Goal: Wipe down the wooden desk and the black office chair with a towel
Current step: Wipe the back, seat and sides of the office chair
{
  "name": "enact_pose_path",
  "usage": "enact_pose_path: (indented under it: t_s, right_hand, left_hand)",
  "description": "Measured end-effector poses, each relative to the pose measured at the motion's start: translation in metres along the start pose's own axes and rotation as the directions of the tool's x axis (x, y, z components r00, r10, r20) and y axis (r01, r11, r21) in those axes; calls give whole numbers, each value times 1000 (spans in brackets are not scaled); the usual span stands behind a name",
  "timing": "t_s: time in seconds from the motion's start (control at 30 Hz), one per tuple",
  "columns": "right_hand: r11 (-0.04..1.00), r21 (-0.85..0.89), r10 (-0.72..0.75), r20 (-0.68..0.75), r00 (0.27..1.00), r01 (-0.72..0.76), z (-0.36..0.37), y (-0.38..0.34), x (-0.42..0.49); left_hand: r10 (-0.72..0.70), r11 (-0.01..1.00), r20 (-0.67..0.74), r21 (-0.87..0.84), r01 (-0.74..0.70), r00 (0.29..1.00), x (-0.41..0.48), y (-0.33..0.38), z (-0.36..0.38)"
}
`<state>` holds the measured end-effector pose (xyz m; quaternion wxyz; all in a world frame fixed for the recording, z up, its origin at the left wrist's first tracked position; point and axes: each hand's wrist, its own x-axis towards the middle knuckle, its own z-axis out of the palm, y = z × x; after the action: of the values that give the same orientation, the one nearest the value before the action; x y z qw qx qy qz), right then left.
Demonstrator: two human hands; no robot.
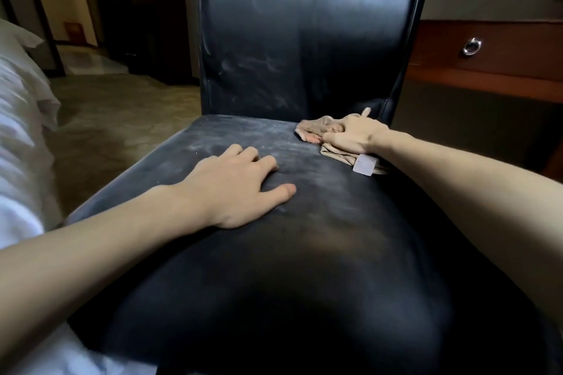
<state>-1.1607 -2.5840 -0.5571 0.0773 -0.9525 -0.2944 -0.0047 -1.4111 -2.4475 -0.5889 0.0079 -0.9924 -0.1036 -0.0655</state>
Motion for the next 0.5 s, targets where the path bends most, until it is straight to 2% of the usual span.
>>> enact_pose_path:
  t_s: [0.13,0.27,0.4,0.5]
  right_hand:
    - [993,29,-113,-109,988,117,0,1,-63]
    - [964,-27,-265,-152,952,264,-2,3,-149]
    - [911,-90,-412,-157,897,403,-5,3,-237]
    - [902,72,-405,-204,891,426,-16,5,-264]
  left_hand:
    - [-39,996,-37,-79,36,999,-5,3,5]
    - [-41,993,-104,-117,29,994,-7,0,7]
    - [-38,983,-106,-181,18,994,-16,1,2]
    - [21,982,-161,-180,-50,987,-23,3,-3]
